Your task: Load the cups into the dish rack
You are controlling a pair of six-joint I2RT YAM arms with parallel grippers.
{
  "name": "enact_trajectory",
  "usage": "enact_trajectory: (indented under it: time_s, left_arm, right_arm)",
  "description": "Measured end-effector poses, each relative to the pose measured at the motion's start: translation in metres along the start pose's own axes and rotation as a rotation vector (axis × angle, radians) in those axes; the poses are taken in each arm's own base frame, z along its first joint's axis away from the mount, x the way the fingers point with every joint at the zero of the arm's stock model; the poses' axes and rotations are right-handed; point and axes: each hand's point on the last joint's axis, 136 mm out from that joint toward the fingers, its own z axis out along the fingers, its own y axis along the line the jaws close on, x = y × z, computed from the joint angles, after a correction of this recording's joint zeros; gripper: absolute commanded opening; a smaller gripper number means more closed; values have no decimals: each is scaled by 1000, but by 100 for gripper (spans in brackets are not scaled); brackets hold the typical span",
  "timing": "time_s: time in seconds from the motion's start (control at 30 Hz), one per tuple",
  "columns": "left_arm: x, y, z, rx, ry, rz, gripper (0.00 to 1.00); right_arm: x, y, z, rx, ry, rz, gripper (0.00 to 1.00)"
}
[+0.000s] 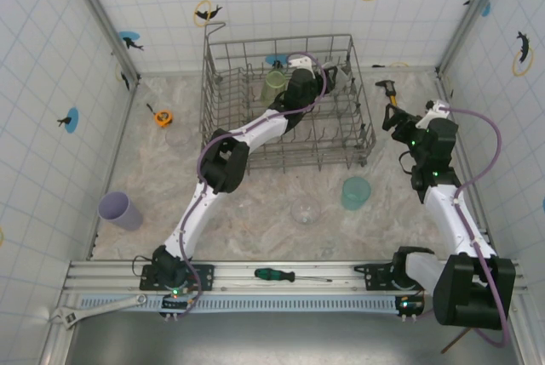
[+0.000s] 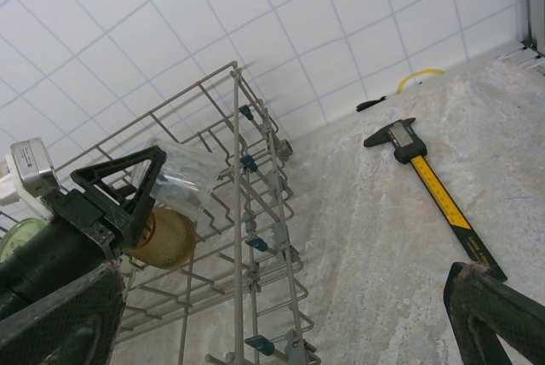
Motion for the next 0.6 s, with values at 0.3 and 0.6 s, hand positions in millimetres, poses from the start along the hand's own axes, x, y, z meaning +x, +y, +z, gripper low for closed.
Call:
enact_trajectory:
  time_s: [0.3,0.6]
  left_arm:
    - [2,-2,1,-4,-12,3,1]
    - [6,-4,1,-9,-15,52,9]
  right_arm:
    - [0,0,0,-1,-1,0,100]
    - [0,1,0,-4,-2,-1,100]
